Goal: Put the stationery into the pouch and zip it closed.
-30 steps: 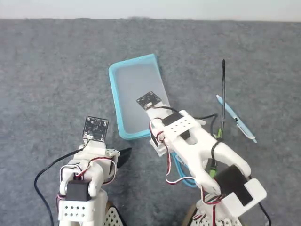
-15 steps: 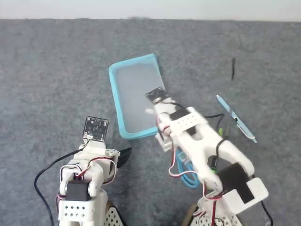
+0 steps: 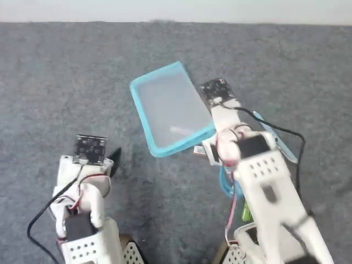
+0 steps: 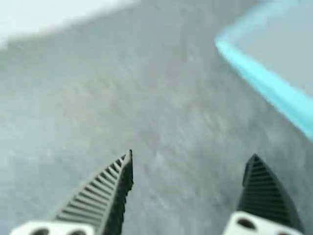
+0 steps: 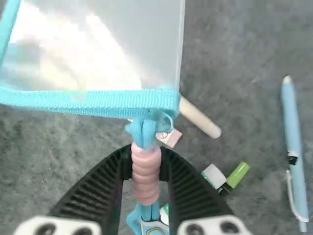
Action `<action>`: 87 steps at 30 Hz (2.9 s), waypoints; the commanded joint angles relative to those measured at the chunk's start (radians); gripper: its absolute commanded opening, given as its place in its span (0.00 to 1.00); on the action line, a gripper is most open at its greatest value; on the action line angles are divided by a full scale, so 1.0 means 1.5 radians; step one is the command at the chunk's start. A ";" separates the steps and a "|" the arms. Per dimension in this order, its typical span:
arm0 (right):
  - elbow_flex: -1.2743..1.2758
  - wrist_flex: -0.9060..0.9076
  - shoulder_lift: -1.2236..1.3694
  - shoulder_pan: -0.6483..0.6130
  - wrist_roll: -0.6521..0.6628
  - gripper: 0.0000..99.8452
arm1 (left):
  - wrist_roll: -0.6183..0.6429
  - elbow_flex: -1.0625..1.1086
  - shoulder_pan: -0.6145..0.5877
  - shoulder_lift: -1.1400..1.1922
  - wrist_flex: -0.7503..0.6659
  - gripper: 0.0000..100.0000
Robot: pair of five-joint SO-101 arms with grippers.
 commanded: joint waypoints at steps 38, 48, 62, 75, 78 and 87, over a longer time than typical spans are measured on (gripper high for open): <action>-0.950 0.432 0.278 -0.239 0.104 0.01 | 0.291 -0.271 0.396 0.591 -0.168 0.39; -0.725 0.366 0.258 -0.219 0.117 0.01 | 0.338 -0.275 0.344 0.423 -0.086 0.39; -0.364 0.081 0.258 -0.111 0.117 0.01 | 0.308 -0.249 0.173 0.181 -0.028 0.39; -0.319 0.118 0.043 -0.094 0.158 0.01 | 0.307 -0.245 0.167 0.165 -0.027 0.39; -0.242 0.130 -0.013 -0.171 0.179 0.01 | 0.307 -0.244 0.166 0.165 -0.027 0.39; -0.304 0.153 -0.102 -0.138 0.134 0.01 | 0.268 -0.181 0.166 0.171 -0.089 0.39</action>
